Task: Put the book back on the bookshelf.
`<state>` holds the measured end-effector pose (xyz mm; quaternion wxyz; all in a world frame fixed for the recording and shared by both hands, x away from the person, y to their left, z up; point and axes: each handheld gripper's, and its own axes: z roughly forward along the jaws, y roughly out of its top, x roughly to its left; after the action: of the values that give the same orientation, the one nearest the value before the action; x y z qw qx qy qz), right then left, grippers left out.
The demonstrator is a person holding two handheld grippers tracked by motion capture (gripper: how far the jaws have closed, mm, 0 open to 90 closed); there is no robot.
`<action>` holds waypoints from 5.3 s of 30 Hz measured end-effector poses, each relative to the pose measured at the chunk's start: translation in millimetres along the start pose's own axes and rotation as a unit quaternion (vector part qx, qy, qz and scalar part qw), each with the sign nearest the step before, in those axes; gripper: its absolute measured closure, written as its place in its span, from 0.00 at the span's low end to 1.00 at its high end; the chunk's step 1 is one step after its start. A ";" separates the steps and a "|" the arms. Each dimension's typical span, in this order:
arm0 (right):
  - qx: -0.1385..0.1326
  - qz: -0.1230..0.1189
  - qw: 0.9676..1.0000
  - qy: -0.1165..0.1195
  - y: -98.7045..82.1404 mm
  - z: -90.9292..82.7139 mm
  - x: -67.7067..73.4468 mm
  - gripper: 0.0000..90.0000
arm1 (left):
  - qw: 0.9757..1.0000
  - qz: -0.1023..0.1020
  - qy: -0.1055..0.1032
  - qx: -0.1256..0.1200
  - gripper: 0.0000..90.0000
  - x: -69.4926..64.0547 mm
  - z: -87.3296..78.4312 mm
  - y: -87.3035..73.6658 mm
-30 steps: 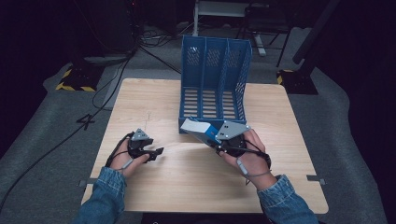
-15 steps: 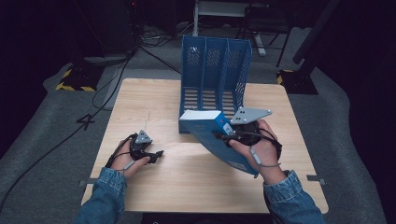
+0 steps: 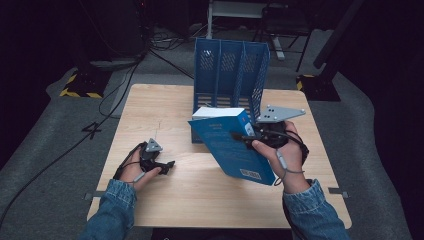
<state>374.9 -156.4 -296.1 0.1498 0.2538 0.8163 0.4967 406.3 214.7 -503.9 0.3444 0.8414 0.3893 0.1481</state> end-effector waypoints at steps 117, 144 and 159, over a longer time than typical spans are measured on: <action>-0.200 0.153 0.956 -0.154 46.4 38.8 -210.3 0.67 | 1.000 -0.007 0.004 0.003 0.17 0.1 5.7 5.6; -0.118 0.152 0.966 -0.174 0.2 102.7 -196.6 0.64 | 1.000 -0.009 0.004 0.002 0.17 0.1 6.1 5.8; -0.021 0.141 0.960 -0.241 8.4 100.8 -183.5 0.55 | 1.000 -0.007 0.006 0.002 0.17 -0.5 5.0 4.7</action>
<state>578.8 -182.4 -336.5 0.2759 0.4753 0.7015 0.4538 411.1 209.8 -504.3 0.3417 0.8382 0.3978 0.1496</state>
